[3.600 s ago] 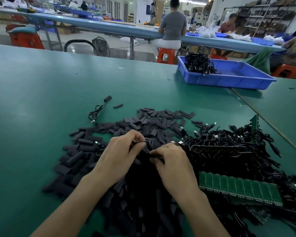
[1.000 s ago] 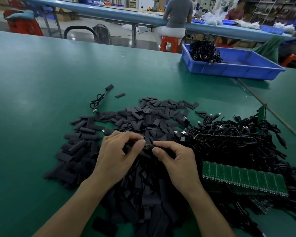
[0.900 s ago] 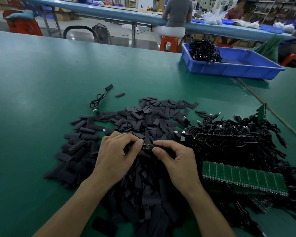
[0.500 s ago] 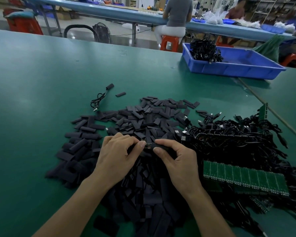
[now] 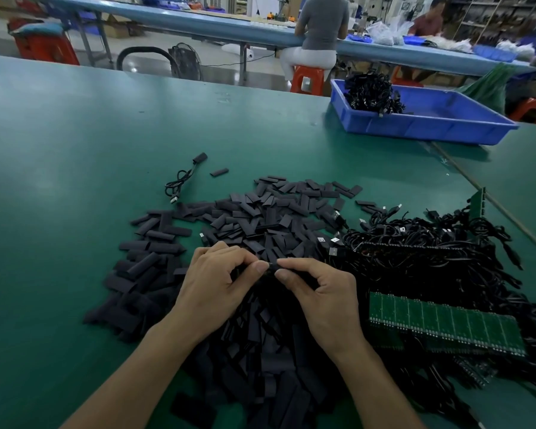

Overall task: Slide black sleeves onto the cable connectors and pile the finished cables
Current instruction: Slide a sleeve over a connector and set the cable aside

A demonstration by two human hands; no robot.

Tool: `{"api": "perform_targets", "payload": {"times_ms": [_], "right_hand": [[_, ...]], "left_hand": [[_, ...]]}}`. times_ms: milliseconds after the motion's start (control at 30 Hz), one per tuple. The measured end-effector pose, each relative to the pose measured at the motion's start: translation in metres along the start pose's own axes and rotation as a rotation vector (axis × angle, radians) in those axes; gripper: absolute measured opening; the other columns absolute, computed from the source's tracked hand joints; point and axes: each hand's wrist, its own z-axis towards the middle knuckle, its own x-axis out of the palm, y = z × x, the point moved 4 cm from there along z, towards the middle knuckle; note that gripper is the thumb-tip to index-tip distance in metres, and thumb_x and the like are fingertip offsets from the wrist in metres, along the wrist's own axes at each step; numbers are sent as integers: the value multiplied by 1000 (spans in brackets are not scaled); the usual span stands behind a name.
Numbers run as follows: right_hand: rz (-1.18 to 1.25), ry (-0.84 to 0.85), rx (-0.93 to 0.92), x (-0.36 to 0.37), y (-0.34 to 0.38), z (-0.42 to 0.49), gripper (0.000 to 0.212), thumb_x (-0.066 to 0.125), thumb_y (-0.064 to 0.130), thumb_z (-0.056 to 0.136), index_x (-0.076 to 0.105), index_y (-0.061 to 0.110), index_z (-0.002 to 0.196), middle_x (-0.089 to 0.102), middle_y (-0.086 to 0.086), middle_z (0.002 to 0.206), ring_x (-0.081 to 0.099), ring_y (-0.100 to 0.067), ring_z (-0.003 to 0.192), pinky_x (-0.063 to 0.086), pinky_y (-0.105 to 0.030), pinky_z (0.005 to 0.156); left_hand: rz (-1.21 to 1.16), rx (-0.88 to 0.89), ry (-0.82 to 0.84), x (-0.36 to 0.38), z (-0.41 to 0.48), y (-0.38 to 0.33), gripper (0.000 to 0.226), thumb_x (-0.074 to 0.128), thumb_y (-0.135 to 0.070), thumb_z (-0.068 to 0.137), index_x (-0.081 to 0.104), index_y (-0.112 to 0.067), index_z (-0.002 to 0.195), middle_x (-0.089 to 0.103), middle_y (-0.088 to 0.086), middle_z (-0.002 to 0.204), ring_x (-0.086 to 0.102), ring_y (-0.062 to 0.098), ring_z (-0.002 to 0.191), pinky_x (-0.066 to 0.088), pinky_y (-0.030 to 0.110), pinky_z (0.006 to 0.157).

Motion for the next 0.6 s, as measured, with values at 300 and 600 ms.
{"api": "perform_targets", "payload": {"times_ms": [300, 600], "right_hand": [[44, 36, 31, 0, 3, 1, 26, 79, 21, 82, 73, 41, 98, 72, 26, 99, 69, 5, 94, 52, -11, 82], [40, 0, 20, 0, 4, 2, 26, 76, 17, 86, 71, 41, 91, 71, 26, 79, 68, 2, 73, 49, -9, 67]], "left_hand": [[-25, 15, 11, -2, 0, 0, 34, 49, -57, 89, 72, -32, 84, 59, -28, 71, 53, 5, 79, 41, 34, 86], [-100, -41, 13, -2, 0, 2, 21, 52, -58, 86, 67, -43, 83, 65, -21, 74, 58, 6, 82, 41, 31, 87]]}}
